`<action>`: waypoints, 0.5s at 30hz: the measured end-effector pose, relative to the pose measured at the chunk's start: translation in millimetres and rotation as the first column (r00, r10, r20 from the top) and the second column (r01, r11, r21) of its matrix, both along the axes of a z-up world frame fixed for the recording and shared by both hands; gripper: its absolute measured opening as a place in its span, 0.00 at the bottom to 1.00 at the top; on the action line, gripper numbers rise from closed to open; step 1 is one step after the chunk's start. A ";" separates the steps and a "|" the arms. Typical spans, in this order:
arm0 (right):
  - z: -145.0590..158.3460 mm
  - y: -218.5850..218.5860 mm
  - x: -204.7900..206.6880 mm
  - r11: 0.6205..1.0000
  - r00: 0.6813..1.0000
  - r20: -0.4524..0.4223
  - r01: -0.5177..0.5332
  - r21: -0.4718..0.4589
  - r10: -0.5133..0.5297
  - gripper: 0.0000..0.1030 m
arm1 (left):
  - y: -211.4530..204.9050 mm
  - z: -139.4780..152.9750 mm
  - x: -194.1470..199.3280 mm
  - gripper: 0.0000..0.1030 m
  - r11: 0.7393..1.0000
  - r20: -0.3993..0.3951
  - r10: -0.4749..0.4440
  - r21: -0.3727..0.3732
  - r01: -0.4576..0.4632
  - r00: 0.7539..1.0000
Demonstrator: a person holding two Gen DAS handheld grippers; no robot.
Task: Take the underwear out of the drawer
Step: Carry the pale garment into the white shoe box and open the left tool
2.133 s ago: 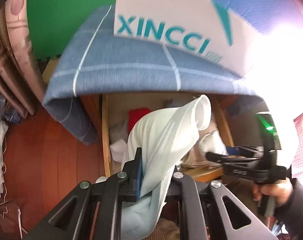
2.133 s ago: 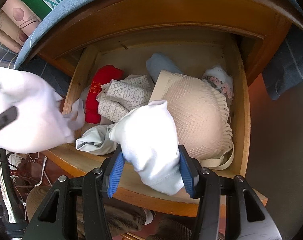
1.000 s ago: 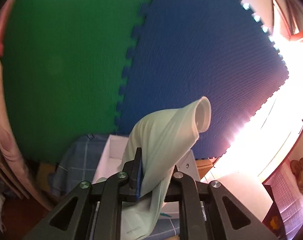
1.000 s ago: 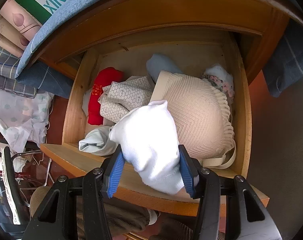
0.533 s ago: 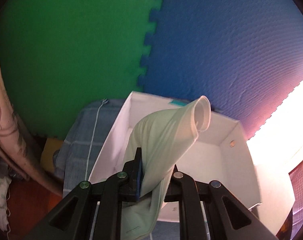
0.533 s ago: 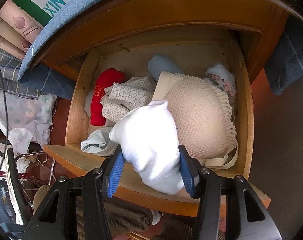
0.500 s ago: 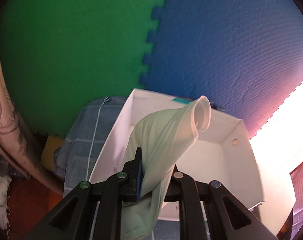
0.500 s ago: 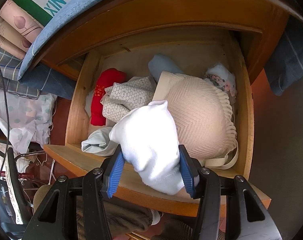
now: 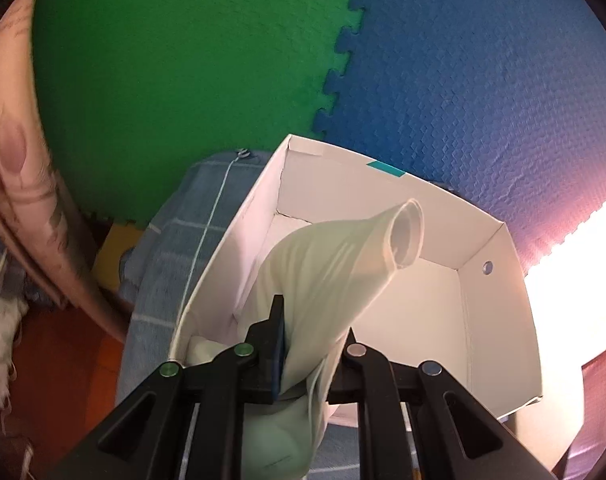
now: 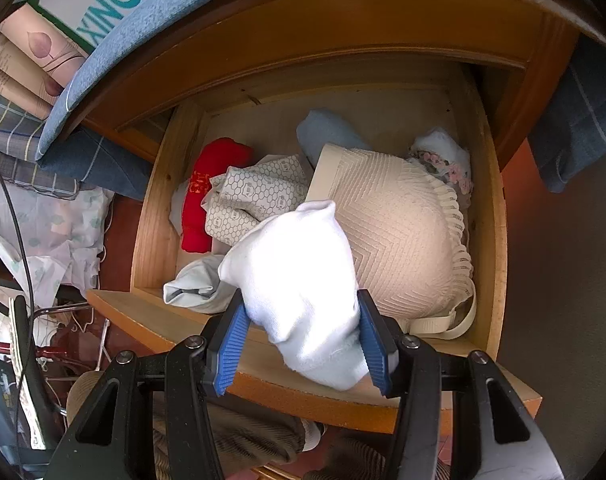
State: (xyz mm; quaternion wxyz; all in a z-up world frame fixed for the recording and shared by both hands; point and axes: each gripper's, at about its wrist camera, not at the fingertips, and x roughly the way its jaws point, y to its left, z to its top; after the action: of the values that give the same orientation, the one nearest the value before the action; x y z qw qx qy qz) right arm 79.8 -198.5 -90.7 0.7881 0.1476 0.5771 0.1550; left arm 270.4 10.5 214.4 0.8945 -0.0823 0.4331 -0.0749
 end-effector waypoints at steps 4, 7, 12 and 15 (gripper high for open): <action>1.4 0.3 -0.7 1.000 1.000 0.008 0.001 -0.011 -0.001 0.48 | 2.3 2.9 -13.3 0.13 0.999 -0.011 0.045 -0.018 -0.045 0.999; 4.7 -2.5 -2.1 1.000 1.000 0.026 0.016 -0.011 -0.016 0.48 | 2.9 3.2 -22.0 0.13 0.998 -0.027 0.060 -0.033 -0.061 0.998; 23.9 -8.7 -8.9 0.999 0.993 0.107 0.047 -0.006 -0.046 0.48 | 4.1 3.5 -32.1 0.13 0.997 -0.036 0.073 -0.032 -0.074 0.997; 39.3 -8.9 -11.4 0.999 0.990 0.137 0.036 -0.027 -0.032 0.48 | 1.3 5.1 -36.8 0.13 0.997 -0.048 0.065 -0.041 -0.067 0.997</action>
State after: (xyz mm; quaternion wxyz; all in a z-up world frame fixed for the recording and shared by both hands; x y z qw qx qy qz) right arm 68.4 -207.4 -51.4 0.8304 0.1347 0.5215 0.1429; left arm 233.6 11.8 219.5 0.8841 -0.1174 0.4493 -0.0523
